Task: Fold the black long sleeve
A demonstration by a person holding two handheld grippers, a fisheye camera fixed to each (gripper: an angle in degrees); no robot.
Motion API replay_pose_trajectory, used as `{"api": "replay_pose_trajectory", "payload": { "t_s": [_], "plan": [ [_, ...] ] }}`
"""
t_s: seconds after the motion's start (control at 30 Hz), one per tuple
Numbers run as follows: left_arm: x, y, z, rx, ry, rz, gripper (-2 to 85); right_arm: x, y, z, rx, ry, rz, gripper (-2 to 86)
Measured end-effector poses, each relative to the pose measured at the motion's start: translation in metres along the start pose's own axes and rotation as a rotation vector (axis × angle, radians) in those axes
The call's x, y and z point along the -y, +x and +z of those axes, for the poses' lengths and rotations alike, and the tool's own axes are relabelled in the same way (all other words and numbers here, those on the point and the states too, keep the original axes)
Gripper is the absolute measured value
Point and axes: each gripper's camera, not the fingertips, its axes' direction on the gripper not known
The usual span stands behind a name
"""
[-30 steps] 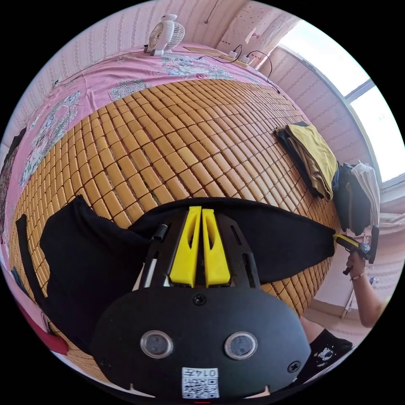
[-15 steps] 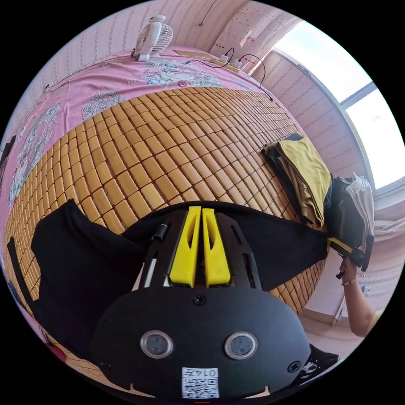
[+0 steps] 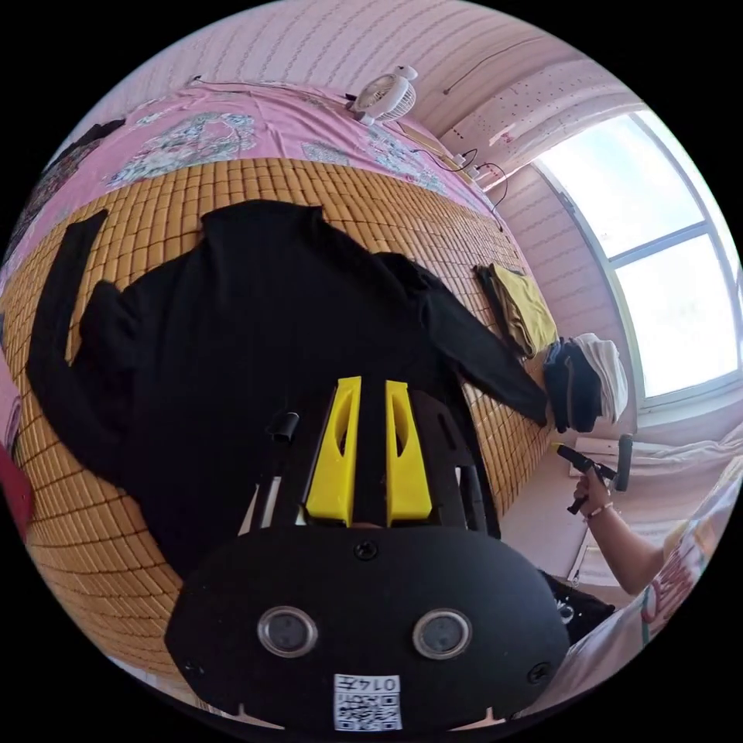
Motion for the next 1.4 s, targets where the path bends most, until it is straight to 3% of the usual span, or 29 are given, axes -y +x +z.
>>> {"api": "replay_pose_trajectory", "payload": {
  "t_s": [0.17, 0.4, 0.6, 0.73, 0.9, 1.0, 1.07, 1.17, 1.23, 1.4],
  "plan": [
    [-0.115, -0.026, -0.048, 0.134, -0.069, -0.115, 5.3, 0.011, -0.145, -0.008, -0.007, 0.08, -0.402, 0.7],
    [-0.194, -0.034, -0.071, 0.279, -0.104, -0.17, 5.2, 0.07, -0.415, 0.02, 0.325, 0.057, -0.948, 0.7],
    [-0.223, -0.036, -0.1, 0.188, -0.044, -0.193, 1.8, 0.076, -0.65, 0.052, 0.414, -0.027, -1.219, 4.6],
    [-0.243, -0.035, -0.123, 0.134, -0.002, -0.209, 0.0, 0.046, -0.776, 0.093, 0.331, -0.119, -1.34, 7.8],
    [-0.26, -0.036, -0.148, 0.079, 0.017, -0.228, -0.5, 0.007, -0.861, 0.131, 0.002, -0.021, -1.449, 7.1],
    [-0.272, -0.032, -0.164, 0.07, 0.032, -0.234, -0.4, 0.016, -0.883, 0.126, 0.017, -0.042, -1.412, 1.1],
    [-0.281, -0.027, -0.177, 0.078, 0.05, -0.226, 0.2, 0.024, -0.887, 0.111, 0.106, -0.106, -1.41, 0.0],
    [-0.302, -0.025, -0.203, 0.047, 0.099, -0.284, 2.0, 0.027, -0.874, 0.051, 0.405, -0.171, -1.534, -0.6],
    [-0.324, -0.021, -0.232, 0.031, 0.178, -0.3, 2.8, 0.023, -0.857, -0.008, 0.629, -0.193, -1.758, -0.6],
    [-0.387, -0.025, -0.326, 0.072, 0.347, -0.408, 4.2, 0.042, -0.865, -0.054, 0.682, -0.208, -1.817, -0.3]
  ]
}}
